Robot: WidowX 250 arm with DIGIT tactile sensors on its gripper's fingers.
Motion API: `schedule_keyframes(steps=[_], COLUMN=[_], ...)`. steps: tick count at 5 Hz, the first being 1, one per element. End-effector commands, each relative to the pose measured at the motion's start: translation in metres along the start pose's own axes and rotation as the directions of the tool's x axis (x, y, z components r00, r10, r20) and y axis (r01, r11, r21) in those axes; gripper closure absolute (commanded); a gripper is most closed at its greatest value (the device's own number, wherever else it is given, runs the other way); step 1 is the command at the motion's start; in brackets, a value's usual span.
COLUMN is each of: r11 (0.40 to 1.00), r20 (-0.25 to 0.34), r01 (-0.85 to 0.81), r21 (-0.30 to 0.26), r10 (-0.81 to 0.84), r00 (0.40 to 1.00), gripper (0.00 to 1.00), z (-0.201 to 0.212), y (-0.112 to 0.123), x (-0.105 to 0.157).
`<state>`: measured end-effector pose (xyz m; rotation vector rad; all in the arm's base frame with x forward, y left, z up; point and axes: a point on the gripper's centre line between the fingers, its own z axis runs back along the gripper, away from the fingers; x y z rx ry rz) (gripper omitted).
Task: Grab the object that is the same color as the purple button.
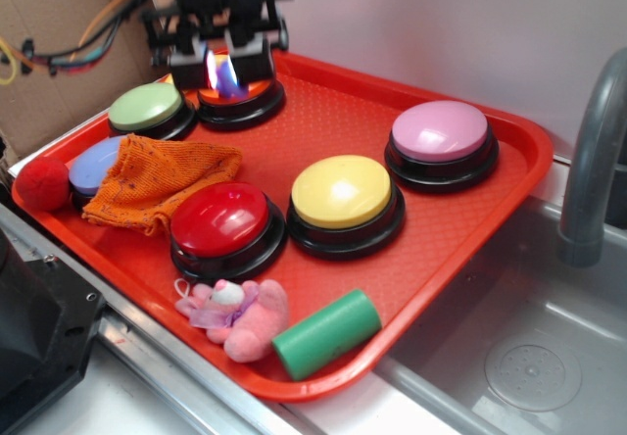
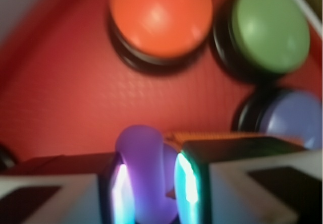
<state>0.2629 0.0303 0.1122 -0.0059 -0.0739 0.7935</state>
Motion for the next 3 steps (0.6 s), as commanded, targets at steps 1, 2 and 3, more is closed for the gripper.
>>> schedule_keyframes(steps=[1, 2, 3], r11=[0.923, 0.886, 0.926], r20=[0.110, 0.164, 0.141], r01=[0.378, 0.456, 0.366], r21=[-0.070, -0.084, -0.096], r10=[-0.369, -0.439, -0.351], r00=[0.923, 0.883, 0.926], gripper=[1.00, 1.00, 1.00], z=[0.080, 0.091, 0.089], y=[-0.011, -0.011, -0.006], x=[0.019, 0.019, 0.027])
